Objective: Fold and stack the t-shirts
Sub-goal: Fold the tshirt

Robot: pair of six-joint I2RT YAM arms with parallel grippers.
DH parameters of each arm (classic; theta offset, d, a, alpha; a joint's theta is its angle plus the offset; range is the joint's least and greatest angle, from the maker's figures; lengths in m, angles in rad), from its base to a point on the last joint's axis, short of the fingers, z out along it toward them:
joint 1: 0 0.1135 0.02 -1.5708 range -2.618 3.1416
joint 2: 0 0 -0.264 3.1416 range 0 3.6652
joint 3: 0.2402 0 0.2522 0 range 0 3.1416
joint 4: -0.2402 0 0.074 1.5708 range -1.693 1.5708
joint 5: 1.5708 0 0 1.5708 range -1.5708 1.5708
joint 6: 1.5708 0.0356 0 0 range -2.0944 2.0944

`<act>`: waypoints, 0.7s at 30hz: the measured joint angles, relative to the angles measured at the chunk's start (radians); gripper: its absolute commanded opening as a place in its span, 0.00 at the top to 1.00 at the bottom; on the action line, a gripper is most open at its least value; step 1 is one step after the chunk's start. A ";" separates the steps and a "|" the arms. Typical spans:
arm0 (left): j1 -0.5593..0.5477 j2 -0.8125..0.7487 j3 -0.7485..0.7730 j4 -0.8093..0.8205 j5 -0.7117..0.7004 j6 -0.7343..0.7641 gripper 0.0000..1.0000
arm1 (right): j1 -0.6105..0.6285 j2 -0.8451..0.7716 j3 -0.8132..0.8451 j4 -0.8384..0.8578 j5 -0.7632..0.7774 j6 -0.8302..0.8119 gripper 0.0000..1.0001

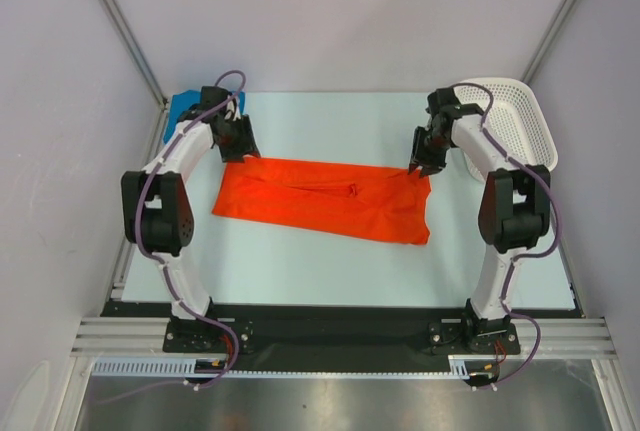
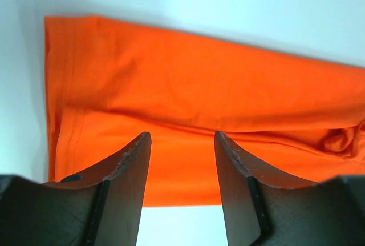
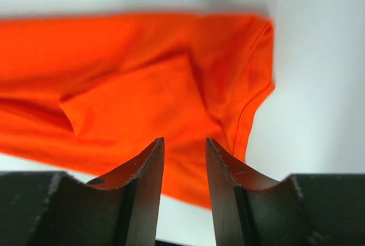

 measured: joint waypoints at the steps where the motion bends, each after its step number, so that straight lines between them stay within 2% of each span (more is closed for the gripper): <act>1: -0.005 0.024 0.021 -0.004 -0.007 0.013 0.46 | 0.013 -0.025 -0.024 -0.007 -0.001 0.000 0.59; 8: -0.094 0.100 0.067 -0.038 -0.150 0.082 0.48 | 0.158 -0.257 -0.259 -0.037 0.032 0.019 0.60; 9: -0.104 0.104 0.070 -0.039 -0.169 0.084 0.50 | 0.174 -0.284 -0.290 -0.038 0.033 0.027 0.62; 10: -0.117 0.111 0.077 -0.042 -0.193 0.089 0.50 | 0.188 -0.311 -0.321 -0.037 0.034 0.037 0.71; 11: -0.127 0.121 0.089 -0.045 -0.220 0.097 0.50 | 0.197 -0.330 -0.345 -0.035 0.035 0.055 0.72; 16: -0.151 0.202 0.176 -0.067 -0.335 0.132 0.51 | 0.212 -0.339 -0.432 0.000 0.106 0.201 0.67; 21: -0.155 0.273 0.234 -0.097 -0.414 0.151 0.51 | 0.251 -0.308 -0.475 0.048 0.182 0.325 0.67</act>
